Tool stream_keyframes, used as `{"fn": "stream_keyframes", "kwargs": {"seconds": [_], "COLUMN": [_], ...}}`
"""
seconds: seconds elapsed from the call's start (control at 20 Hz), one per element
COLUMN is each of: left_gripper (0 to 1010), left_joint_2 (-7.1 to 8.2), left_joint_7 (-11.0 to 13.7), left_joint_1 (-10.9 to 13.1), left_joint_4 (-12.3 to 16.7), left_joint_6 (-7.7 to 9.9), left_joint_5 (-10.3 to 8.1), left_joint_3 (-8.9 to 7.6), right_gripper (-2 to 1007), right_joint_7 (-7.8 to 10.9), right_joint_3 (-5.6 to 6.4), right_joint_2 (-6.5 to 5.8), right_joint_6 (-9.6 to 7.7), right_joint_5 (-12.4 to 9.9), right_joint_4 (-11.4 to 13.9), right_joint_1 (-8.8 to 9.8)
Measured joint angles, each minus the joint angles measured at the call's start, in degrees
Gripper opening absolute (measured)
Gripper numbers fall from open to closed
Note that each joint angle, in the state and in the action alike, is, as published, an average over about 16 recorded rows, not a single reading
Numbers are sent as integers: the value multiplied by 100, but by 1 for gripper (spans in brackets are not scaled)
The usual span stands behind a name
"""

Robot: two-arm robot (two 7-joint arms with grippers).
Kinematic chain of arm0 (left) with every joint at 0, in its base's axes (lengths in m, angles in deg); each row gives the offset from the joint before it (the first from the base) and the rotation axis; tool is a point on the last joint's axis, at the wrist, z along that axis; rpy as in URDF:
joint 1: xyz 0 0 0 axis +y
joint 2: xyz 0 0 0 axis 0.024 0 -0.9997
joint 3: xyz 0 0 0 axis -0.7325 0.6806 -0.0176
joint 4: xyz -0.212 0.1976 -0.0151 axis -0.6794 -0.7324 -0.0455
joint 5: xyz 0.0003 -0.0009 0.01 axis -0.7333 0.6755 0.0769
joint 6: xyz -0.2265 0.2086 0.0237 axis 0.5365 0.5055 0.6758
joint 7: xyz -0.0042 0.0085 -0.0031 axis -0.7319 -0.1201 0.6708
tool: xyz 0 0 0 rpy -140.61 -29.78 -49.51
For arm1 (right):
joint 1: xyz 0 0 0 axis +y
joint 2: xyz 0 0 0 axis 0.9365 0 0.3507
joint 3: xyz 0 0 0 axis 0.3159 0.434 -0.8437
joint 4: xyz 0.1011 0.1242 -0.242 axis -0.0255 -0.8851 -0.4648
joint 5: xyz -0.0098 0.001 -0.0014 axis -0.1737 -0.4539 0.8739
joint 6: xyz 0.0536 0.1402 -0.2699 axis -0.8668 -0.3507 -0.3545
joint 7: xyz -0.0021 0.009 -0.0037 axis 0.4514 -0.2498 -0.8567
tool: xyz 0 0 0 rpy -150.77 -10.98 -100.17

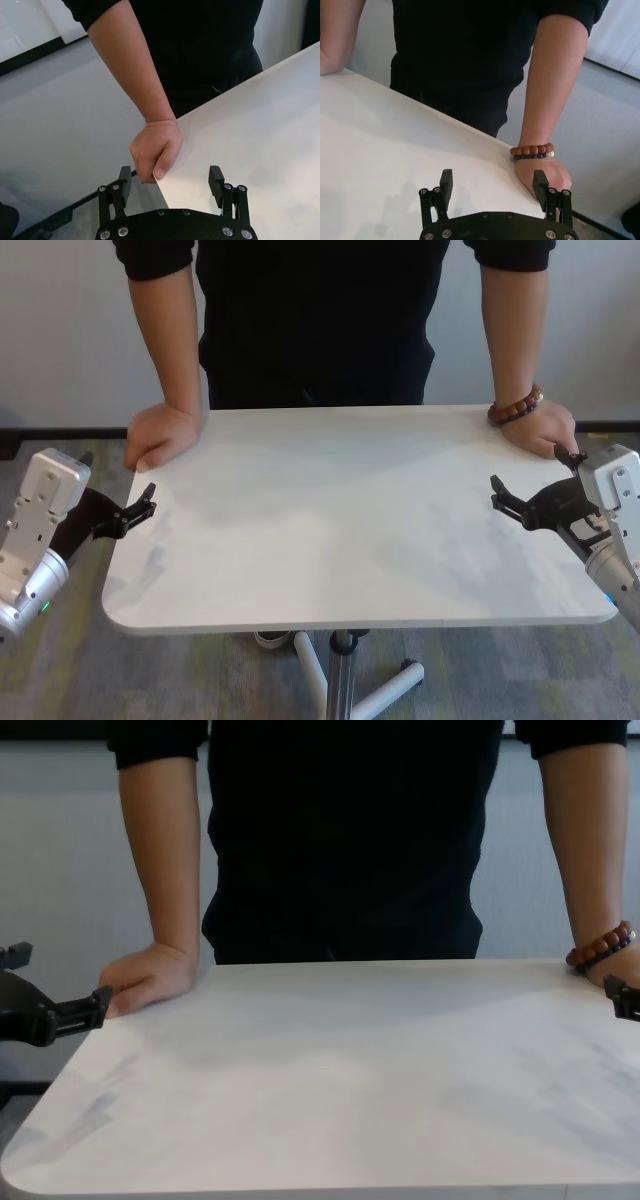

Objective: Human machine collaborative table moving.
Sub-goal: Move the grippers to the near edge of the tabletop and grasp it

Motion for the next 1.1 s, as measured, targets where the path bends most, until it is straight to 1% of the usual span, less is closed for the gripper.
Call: {"fn": "stream_keyframes", "kwargs": {"seconds": [0.45,0.6,0.7,0.9,1.1], "left_gripper": [1002,1002,1002,1002,1002], "left_joint_2": [2,22,62,236,521], "left_joint_7": [6,40,92,186,242], "left_joint_1": [1,15,48,224,569], "left_joint_4": [3,37,100,361,748], "left_joint_6": [5,41,81,151,176], "left_joint_5": [-4,-32,-62,-95,-82], "left_joint_3": [-6,-39,-72,-162,-304], "right_gripper": [1005,1005,1005,1005,1005], "right_joint_7": [0,0,10,26,19], "right_joint_3": [0,-3,-11,-35,-66], "right_joint_2": [0,-3,-14,-58,-141], "right_joint_6": [0,-4,-12,-39,-79], "right_joint_5": [0,14,45,150,321], "right_joint_4": [0,7,29,126,321], "right_joint_1": [0,0,2,41,142]}}
